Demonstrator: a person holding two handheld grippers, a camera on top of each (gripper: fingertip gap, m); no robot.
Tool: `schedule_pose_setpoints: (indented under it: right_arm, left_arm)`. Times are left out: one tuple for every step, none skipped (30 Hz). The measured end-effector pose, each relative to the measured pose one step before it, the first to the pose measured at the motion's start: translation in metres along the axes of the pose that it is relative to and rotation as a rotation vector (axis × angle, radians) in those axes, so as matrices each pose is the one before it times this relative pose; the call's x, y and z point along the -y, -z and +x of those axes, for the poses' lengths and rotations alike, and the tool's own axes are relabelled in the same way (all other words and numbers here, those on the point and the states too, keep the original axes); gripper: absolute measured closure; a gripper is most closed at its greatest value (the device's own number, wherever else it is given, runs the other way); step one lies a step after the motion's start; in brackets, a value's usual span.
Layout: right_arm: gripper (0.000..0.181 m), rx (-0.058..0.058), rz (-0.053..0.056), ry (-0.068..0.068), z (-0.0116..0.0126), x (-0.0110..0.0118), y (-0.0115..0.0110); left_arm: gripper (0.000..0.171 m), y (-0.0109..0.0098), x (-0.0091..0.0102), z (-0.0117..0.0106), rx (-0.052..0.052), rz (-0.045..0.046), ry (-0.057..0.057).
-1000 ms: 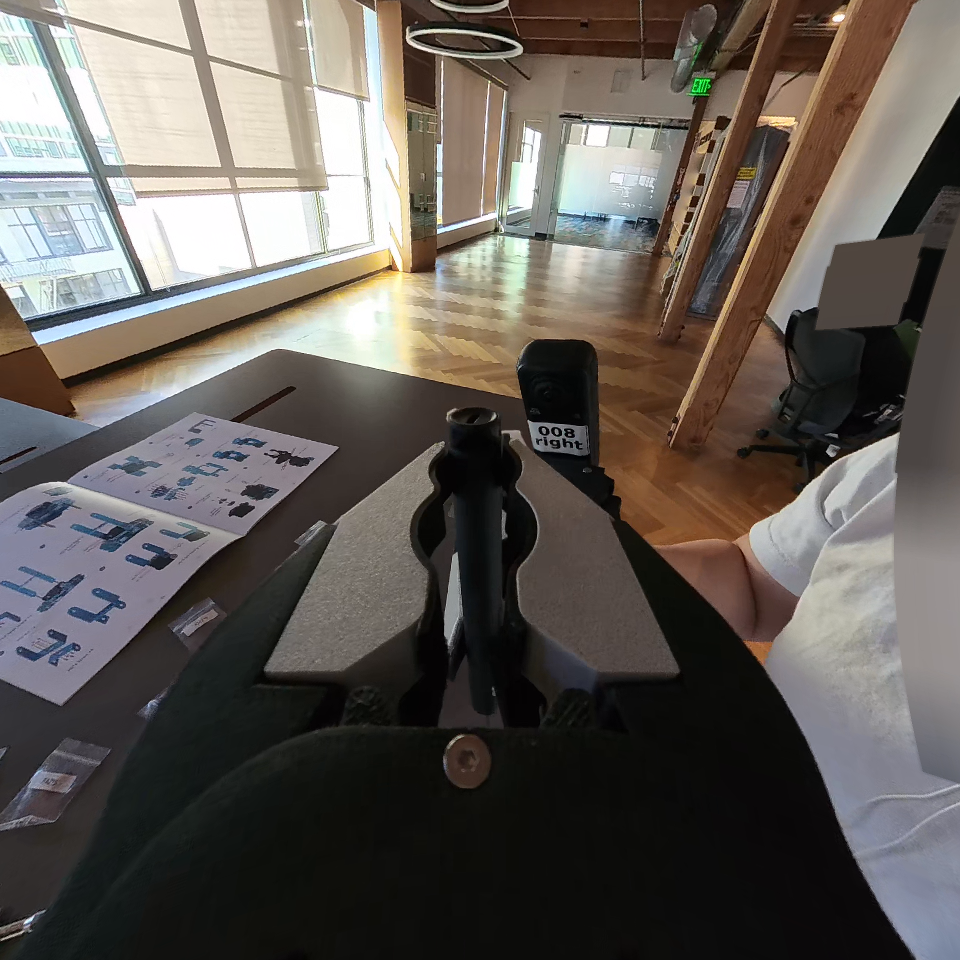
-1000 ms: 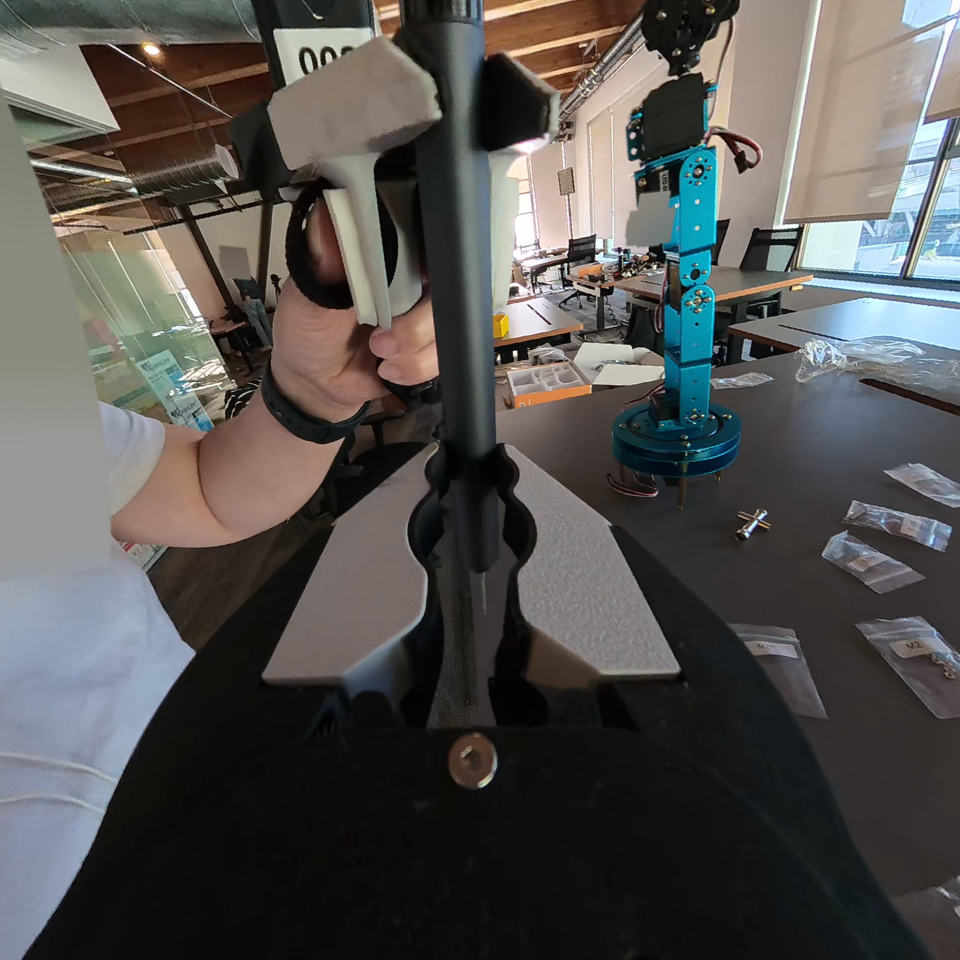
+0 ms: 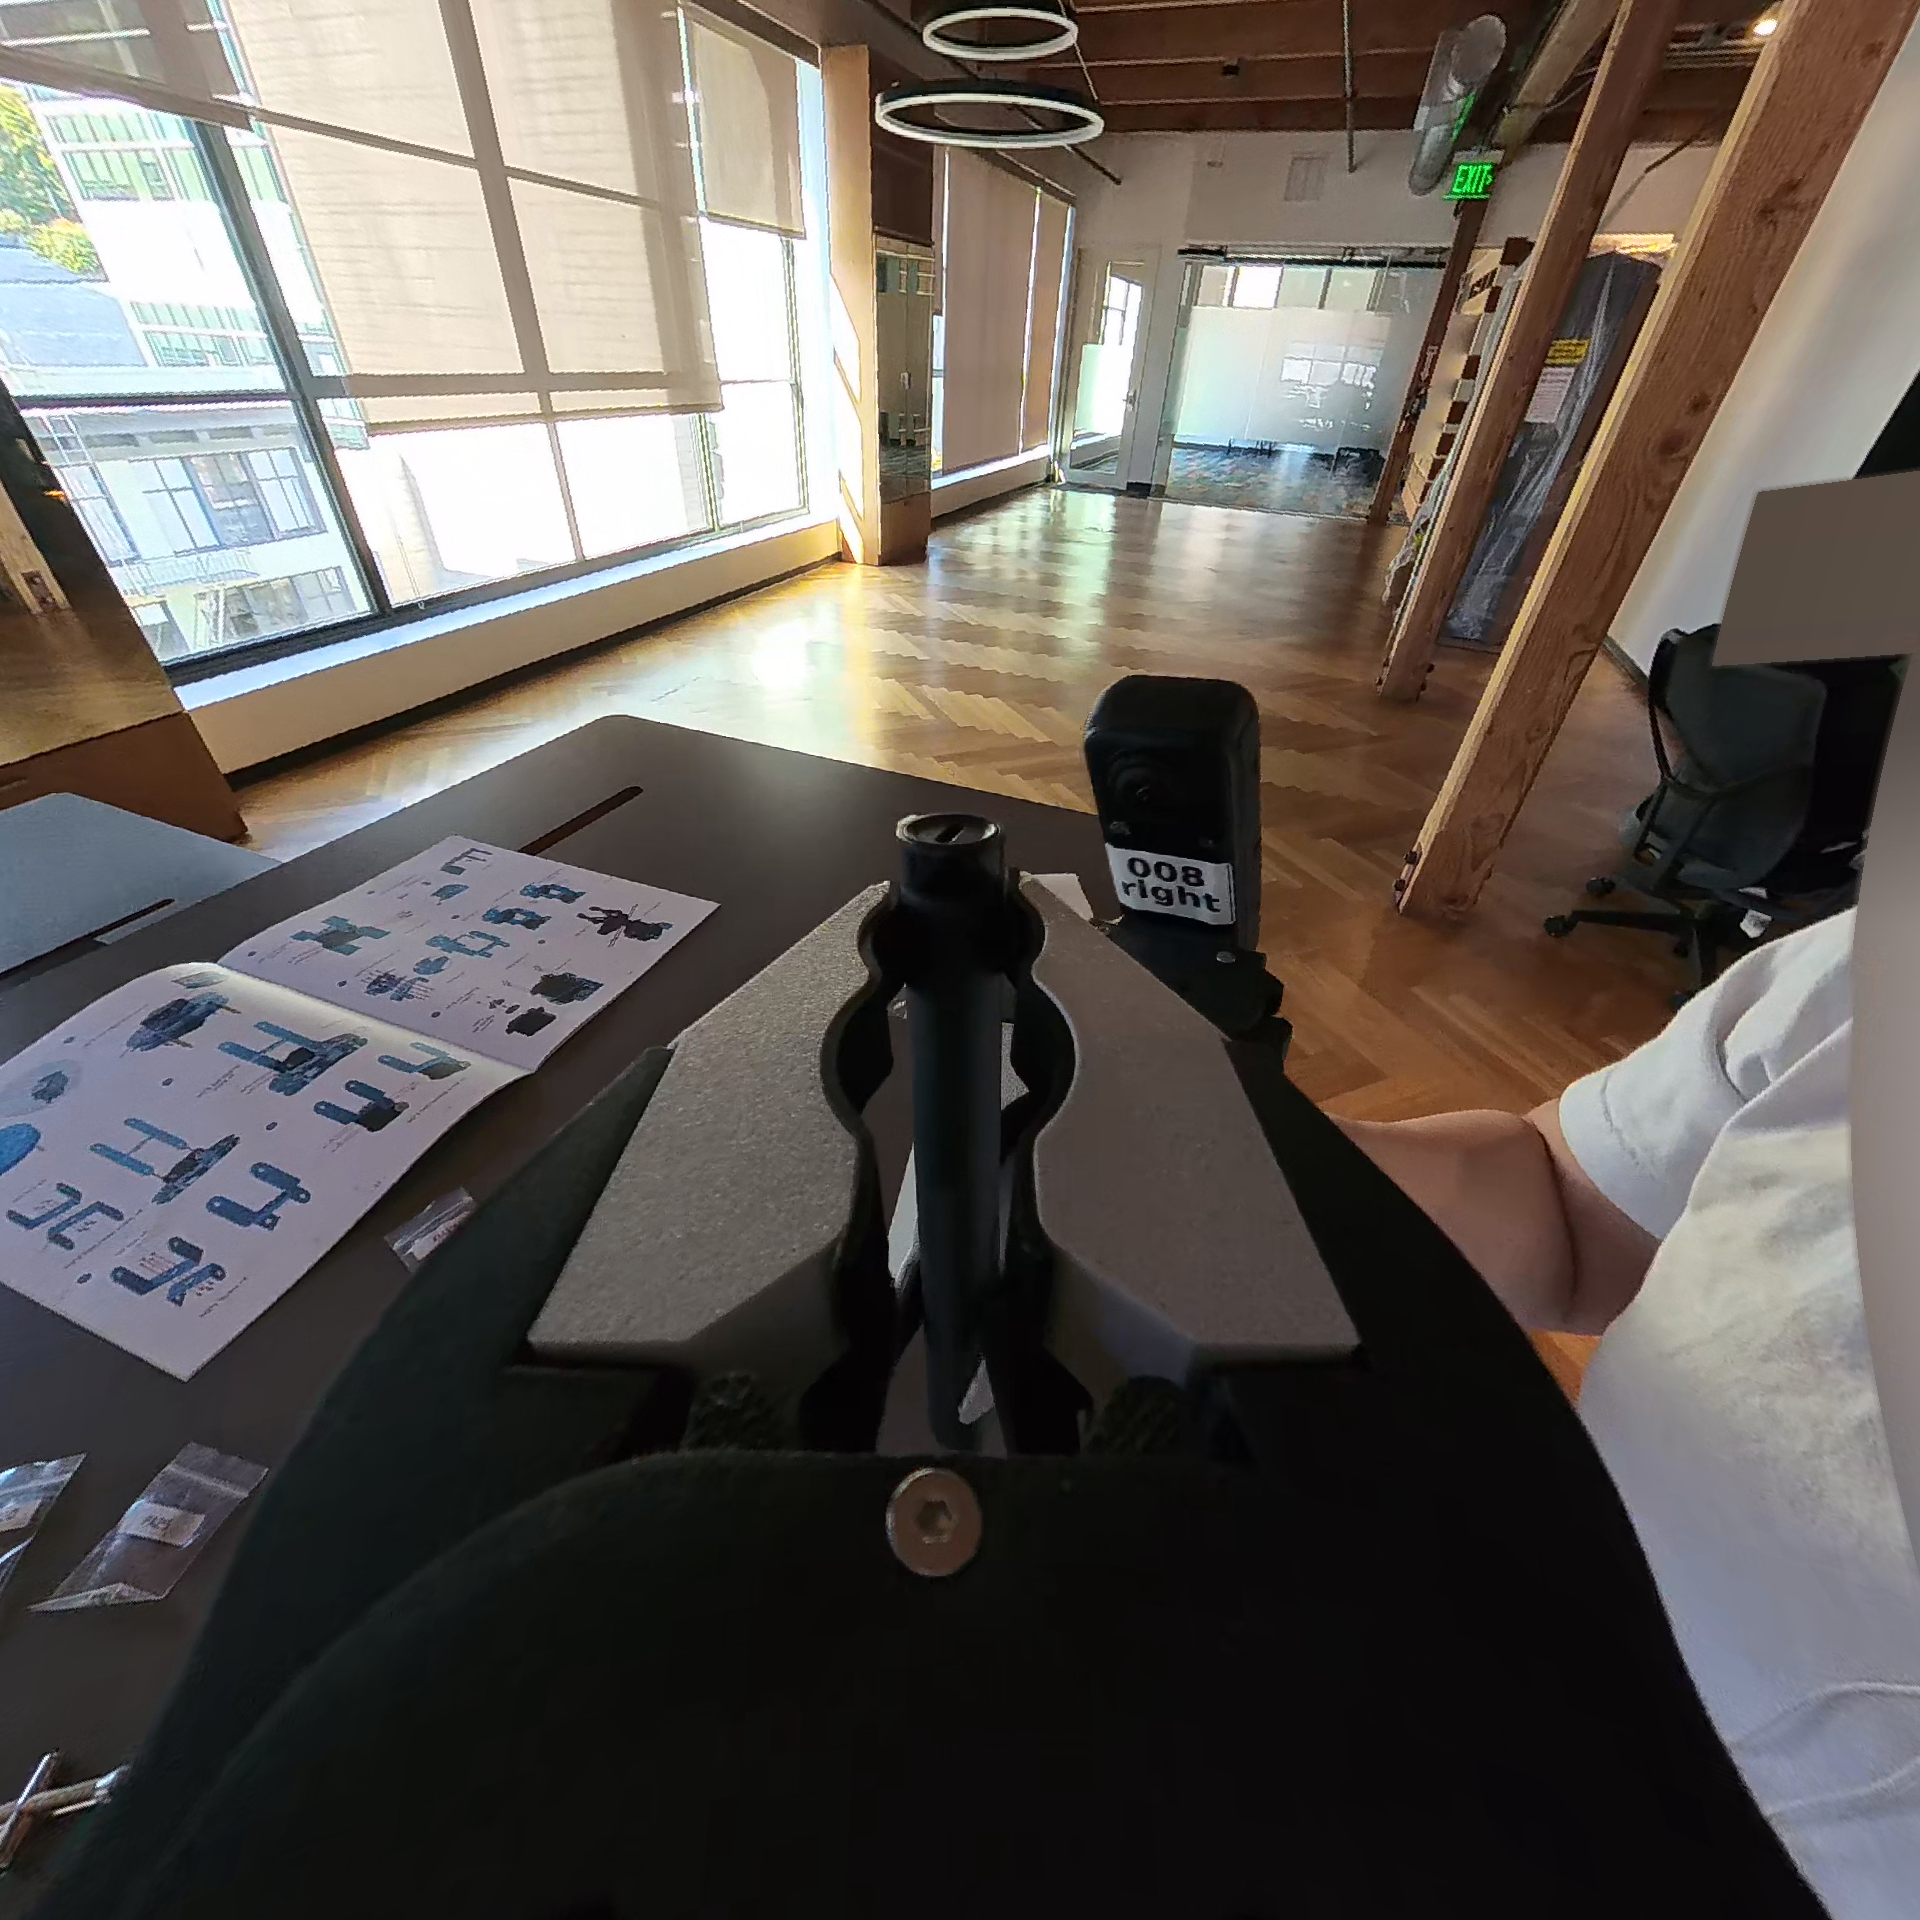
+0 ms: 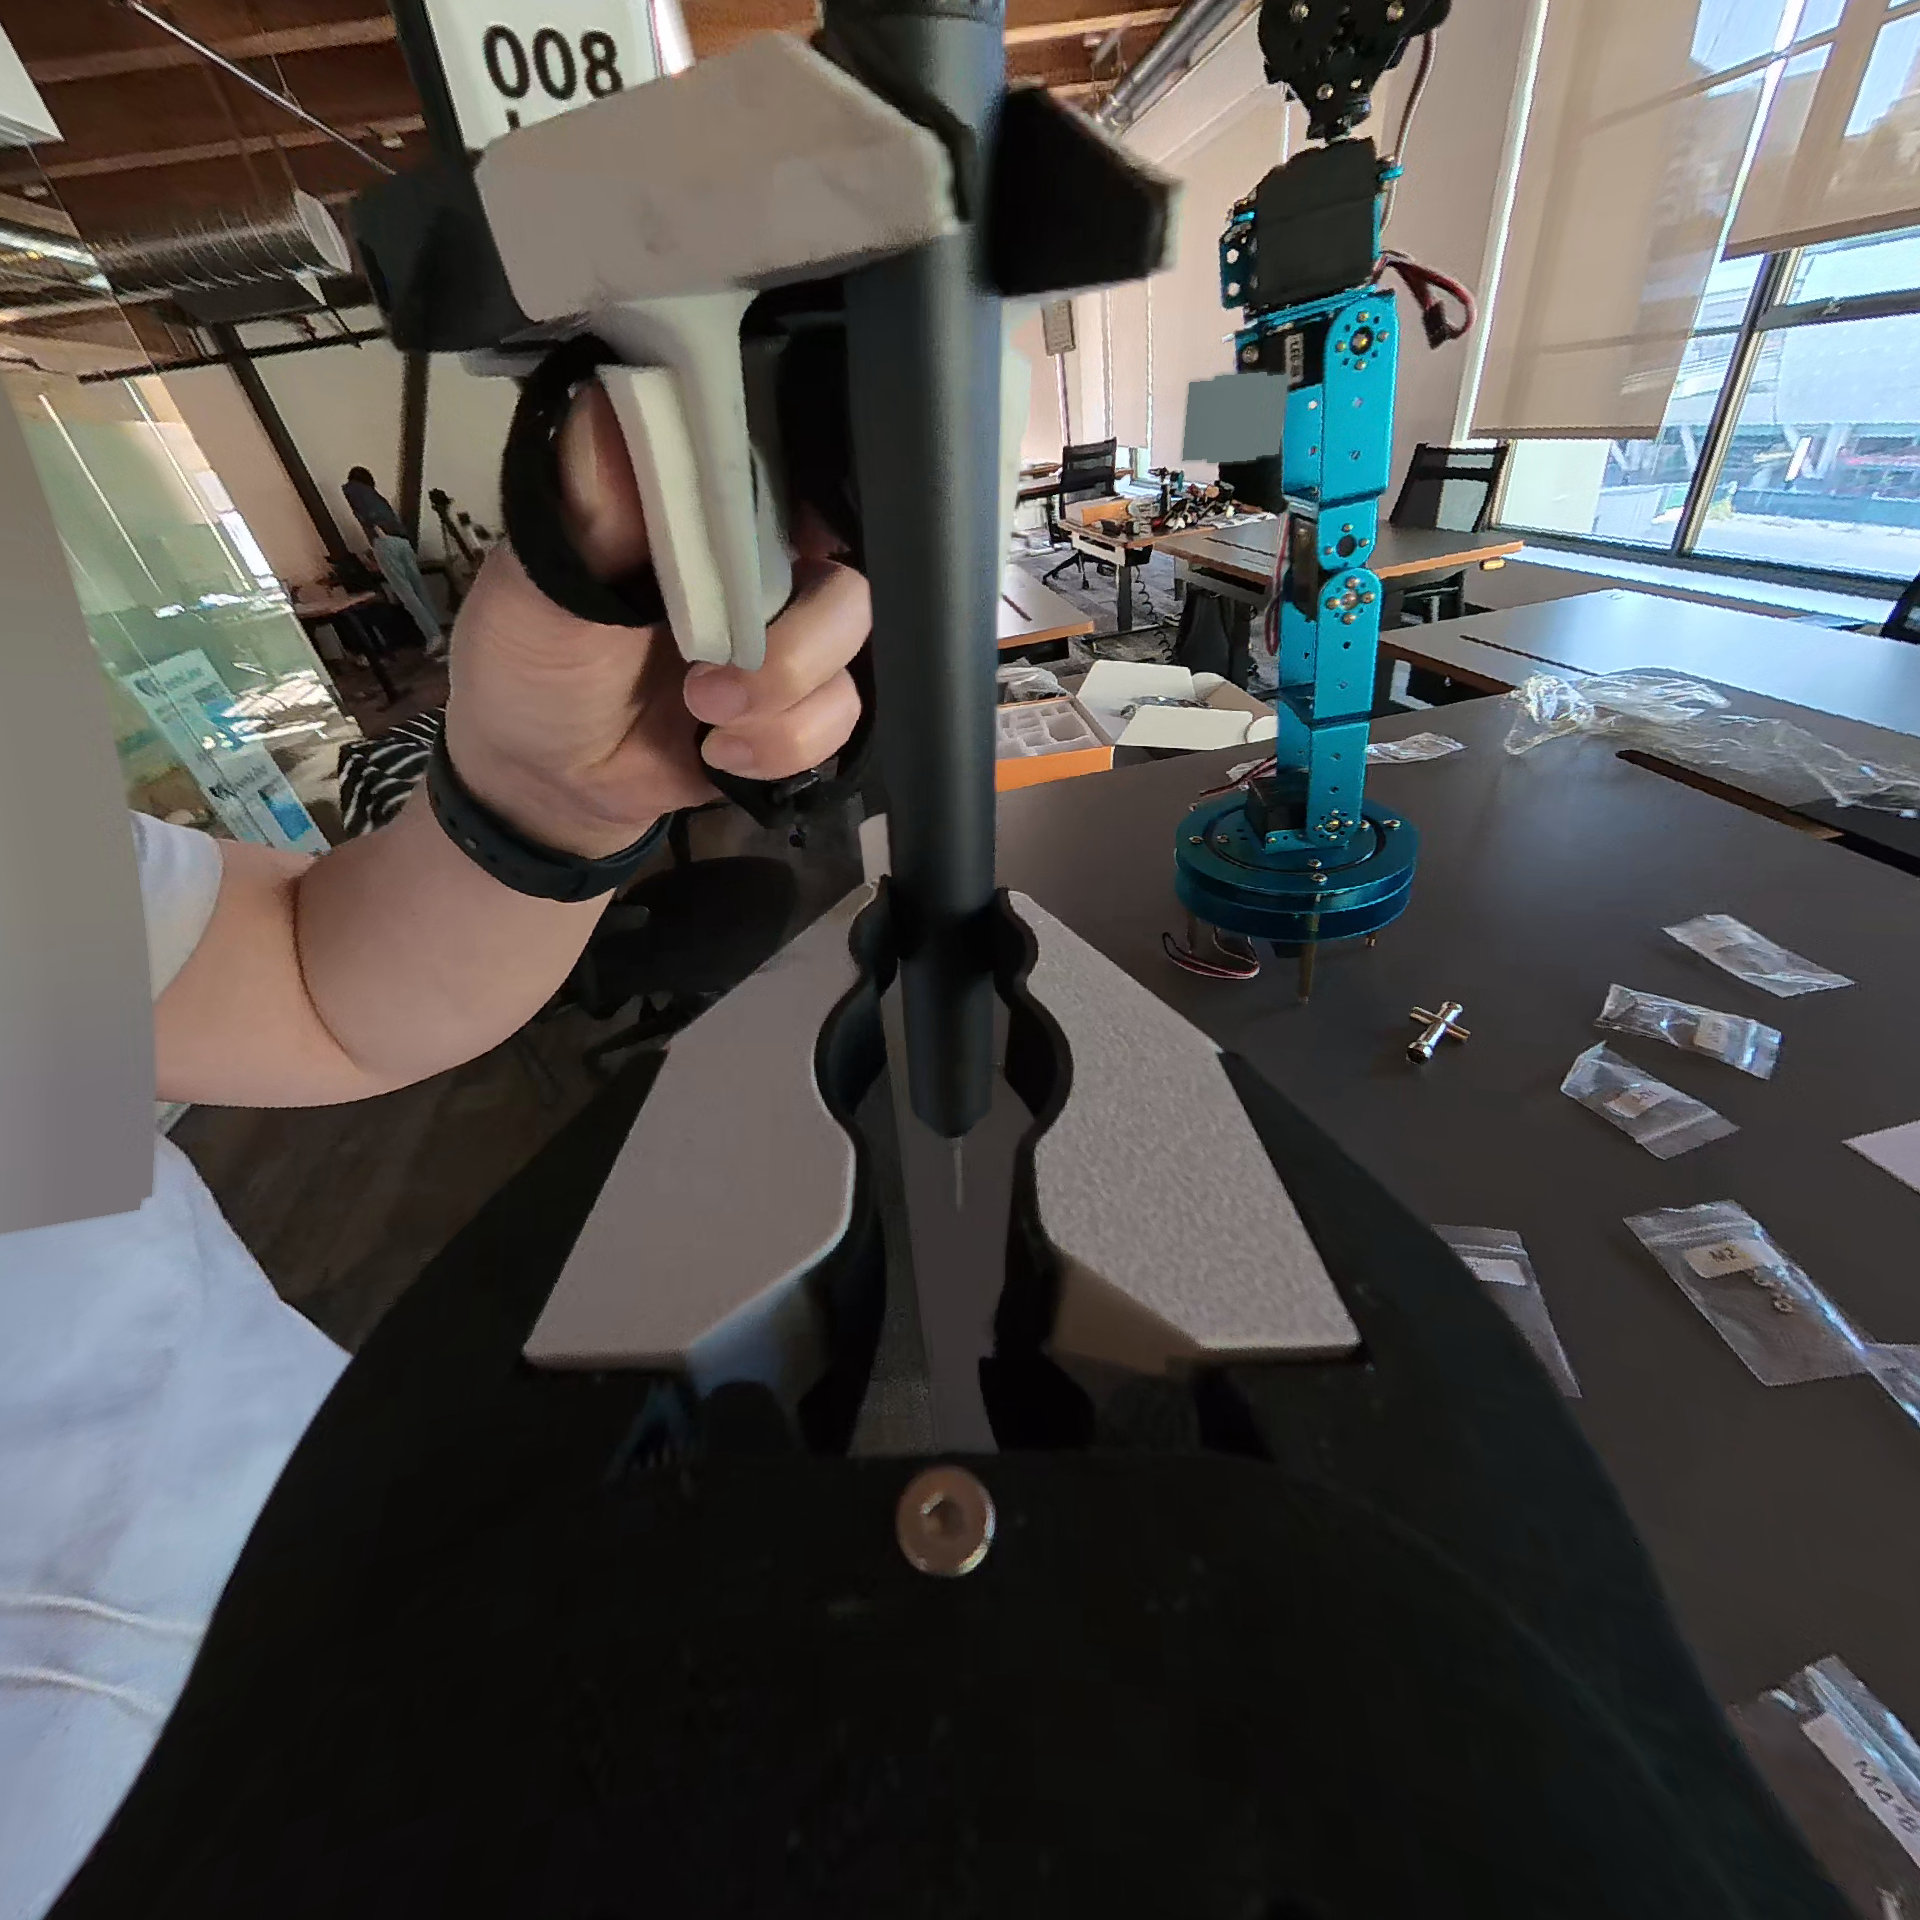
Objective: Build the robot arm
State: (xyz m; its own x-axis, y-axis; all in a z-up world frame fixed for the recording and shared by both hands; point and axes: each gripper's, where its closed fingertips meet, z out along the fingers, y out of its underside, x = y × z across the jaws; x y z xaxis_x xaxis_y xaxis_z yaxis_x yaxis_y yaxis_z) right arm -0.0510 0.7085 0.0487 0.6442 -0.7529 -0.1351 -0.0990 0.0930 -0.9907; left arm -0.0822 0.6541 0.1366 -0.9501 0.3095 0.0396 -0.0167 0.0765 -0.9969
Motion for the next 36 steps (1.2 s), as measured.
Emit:
schedule_pose_setpoints:
  right_arm:
    - [0.165,-0.0021,-0.0019,0.0094,-0.00063,0.00013,-0.00024]
    - [0.165,-0.0013,-0.0003,0.0047,-0.00046,0.00034,0.00003]
    - [0.165,-0.0012,0.0027,0.0089,-0.00050,0.00062,0.00006]
    - [0.165,-0.0039,-0.0004,0.0073,0.00009,0.00044,0.00018]
    - [0.166,-0.0093,0.0008,0.0088,0.00069,0.00039,0.00013]
    - [0.166,-0.0038,-0.0011,0.0131,-0.00015,0.00010,-0.00005]
    - [0.166,-0.0014,-0.0023,0.0121,-0.00080,0.00014,-0.00015]
    - [0.166,-0.0042,-0.0055,0.0136,-0.00048,-0.00029,-0.00032]
    - [0.166,-0.0029,-0.0101,0.0113,-0.00029,-0.00086,-0.00033]
    - [0.166,0.0012,-0.0102,0.0033,-0.00026,-0.00120,-0.00030]
    - [0.166,0.0040,-0.0042,-0.0005,-0.00019,-0.00085,-0.00004]
    - [0.166,0.0085,-0.0035,-0.0030,-0.00090,-0.00077,0.00012]
    - [0.166,0.0096,-0.0136,-0.0034,-0.00096,-0.00182,0.00007]
    - [0.166,0.0072,-0.0163,-0.0008,-0.00089,-0.00178,0.00004]
    - [0.166,0.0025,-0.0120,0.0030,-0.00073,-0.00103,0.00002]
    - [0.166,0.0018,-0.0078,0.0046,-0.00093,-0.00019,0.00007]
    - [0.166,0.0031,-0.0057,0.0015,-0.00098,0.00059,0.00030]
    - [0.166,0.0028,-0.0025,0.0009,-0.00052,0.00101,0.00061]
    - [0.166,0.0011,-0.0063,0.0011,0.00015,0.00035,0.00042]
    - [0.166,-0.0014,-0.0128,0.0023,0.00077,-0.00097,0.00019]
    - [0.166,0.0020,-0.0118,0.0011,0.00037,-0.00130,-0.00009]
    - [0.166,0.0093,-0.0189,-0.0103,-0.00030,-0.00240,-0.00044]
    - [0.165,0.0145,-0.0080,-0.0212,-0.00050,-0.00095,0.00009]
    - [0.166,0.0128,0.0137,-0.0178,-0.00027,0.00184,0.00094]
    - [0.165,0.0046,0.0240,-0.0116,0.00029,0.00290,0.00130]
    - [0.165,0.0086,0.0132,-0.0115,-0.00072,0.00156,0.00094]
    - [0.165,0.0067,0.0092,-0.0116,-0.00079,0.00118,0.00054]
    - [0.164,-0.0009,0.0051,-0.0038,-0.00028,0.00065,0.00007]
    - [0.164,-0.0049,-0.0026,0.0050,-0.00018,-0.00038,-0.00029]
    - [0.164,-0.0032,-0.0065,0.0070,-0.00058,-0.00078,-0.00070]
    - [0.164,-0.0061,-0.0087,0.0038,-0.00014,-0.00101,-0.00082]
    - [0.164,-0.0052,-0.0075,0.0058,-0.00013,-0.00083,-0.00076]
    - [0.165,0.0058,-0.0055,0.0056,-0.00147,-0.00048,-0.00039]
    - [0.164,0.0102,-0.0038,-0.0031,-0.00162,-0.00024,-0.00033]
    - [0.164,0.0149,0.0046,-0.0039,-0.00203,0.00101,0.00024]
    - [0.164,0.0185,0.0079,-0.0029,-0.00261,0.00131,0.00043]
  left_arm:
    - [0.155,0.00038,0.00024,0.00021,0.0015,0.00140,-0.0007]
    - [0.155,0.00051,0.00047,0.00035,0.0001,0.00159,-0.0008]
    - [0.155,0.00066,0.00065,0.00017,0.0009,0.00300,0.0001]
    - [0.155,0.00061,0.00063,0.00012,0.0008,0.00277,0.0010]
    - [0.155,0.00057,0.00054,0.00005,0.0006,0.00208,0.0001]
    - [0.155,0.00042,0.00031,0.00025,0.0000,0.00182,-0.0005]
    - [0.155,0.00028,0.00017,0.00041,-0.0016,0.00136,0.0009]
    - [0.155,0.00031,-0.00011,0.00049,-0.0030,0.00008,0.0011]
    - [0.155,0.00017,-0.00067,0.00074,-0.0051,-0.00266,0.0006]
    - [0.155,0.00029,-0.00099,0.00095,-0.0094,-0.00509,0.0014]
    - [0.155,0.00083,-0.00095,0.00104,-0.0121,-0.00537,0.0008]
    - [0.155,0.00144,-0.00081,0.00084,-0.0121,-0.00334,-0.0016]
    - [0.155,0.00183,-0.00135,0.00050,-0.0126,-0.00433,0.0015]
    - [0.155,0.00223,-0.00181,0.00059,-0.0172,-0.00723,0.0078]
    - [0.155,0.00176,-0.00248,0.00139,-0.0247,-0.01050,0.0084]
    - [0.155,0.00100,-0.00424,0.00118,-0.0234,-0.02130,0.0071]
    - [0.154,-0.00043,-0.00648,-0.00064,-0.0098,-0.03368,0.0068]
    - [0.149,-0.00165,-0.00689,-0.00132,-0.0012,-0.03384,0.0055]
    - [0.146,-0.00202,-0.00514,0.00093,-0.0128,-0.02014,0.0039]
    - [0.155,-0.00164,-0.00197,0.00201,-0.0174,0.00130,0.0066]
    - [0.155,-0.00115,-0.00064,0.00002,-0.0037,0.00685,0.0079]
    - [0.156,-0.00074,-0.00168,-0.00097,0.0037,-0.00447,0.0032]
    - [0.156,-0.00036,-0.00092,-0.00114,0.0060,-0.00178,0.0027]
    - [0.156,0.00020,0.00155,-0.00074,0.0055,0.01764,0.0082]
    - [0.156,0.00064,0.00275,-0.00043,0.0025,0.02751,0.0138]
    - [0.156,0.00098,0.00214,-0.00075,0.0007,0.02055,0.0130]
    - [0.156,0.00087,0.00139,-0.00068,-0.0003,0.01507,0.0108]
    - [0.156,0.00070,0.00131,-0.00054,-0.0008,0.01492,0.0103]
    - [0.156,0.00021,0.00046,0.00019,-0.0040,0.00866,0.0064]
    - [0.156,-0.00032,-0.00085,0.00070,-0.0049,-0.00133,0.0012]
    - [0.156,-0.00087,-0.00111,0.00036,0.0002,-0.00363,-0.0013]
    - [0.156,-0.00106,-0.00080,0.00091,-0.0010,-0.00149,-0.0036]
    - [0.156,-0.00100,-0.00093,0.00158,-0.0051,-0.00450,-0.0049]
    - [0.156,-0.00051,-0.00042,0.00112,-0.0025,-0.00447,-0.0041]
    - [0.156,0.00027,0.00041,0.00123,-0.0041,0.00057,-0.0033]
    - [0.156,0.00071,0.00107,0.00141,-0.0078,0.00360,-0.0002]
